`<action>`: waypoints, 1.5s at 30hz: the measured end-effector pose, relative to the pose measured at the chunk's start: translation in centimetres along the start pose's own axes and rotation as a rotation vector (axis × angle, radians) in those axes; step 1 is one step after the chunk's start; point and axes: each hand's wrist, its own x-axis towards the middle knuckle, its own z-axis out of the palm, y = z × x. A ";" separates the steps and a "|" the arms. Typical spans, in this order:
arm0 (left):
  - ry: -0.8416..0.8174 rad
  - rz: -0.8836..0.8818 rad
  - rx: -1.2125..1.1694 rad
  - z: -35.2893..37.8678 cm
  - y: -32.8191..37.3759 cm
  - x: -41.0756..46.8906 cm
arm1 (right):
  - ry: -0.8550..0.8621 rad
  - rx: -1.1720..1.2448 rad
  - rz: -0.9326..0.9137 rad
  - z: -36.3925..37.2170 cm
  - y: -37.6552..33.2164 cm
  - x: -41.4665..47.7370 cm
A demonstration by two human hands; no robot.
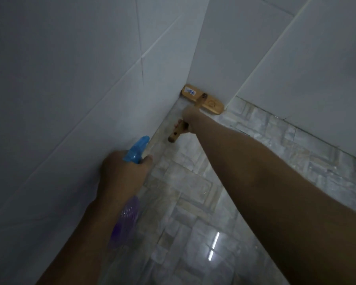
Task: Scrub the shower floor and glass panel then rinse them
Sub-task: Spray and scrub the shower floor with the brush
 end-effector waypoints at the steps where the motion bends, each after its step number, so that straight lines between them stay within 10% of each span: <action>1: 0.007 0.009 0.014 -0.1 -0.1 0.0 | 0.020 -0.001 0.000 0.1 -0.3 0.2; 14: -0.014 -0.043 -0.106 0.3 0.7 0.1 | 0.048 -0.523 -0.091 -4.8 10.0 -5.4; 26: -0.232 0.085 0.026 3.9 1.3 -3.7 | 0.021 -0.519 0.091 -15.7 21.6 -17.7; 39: -0.230 0.193 -0.022 4.2 1.1 -4.1 | 0.133 -0.402 -0.074 -14.5 10.4 -7.5; 45: -0.146 0.110 -0.036 4.3 1.6 -3.6 | 0.170 -0.523 -0.077 -16.6 15.8 -9.9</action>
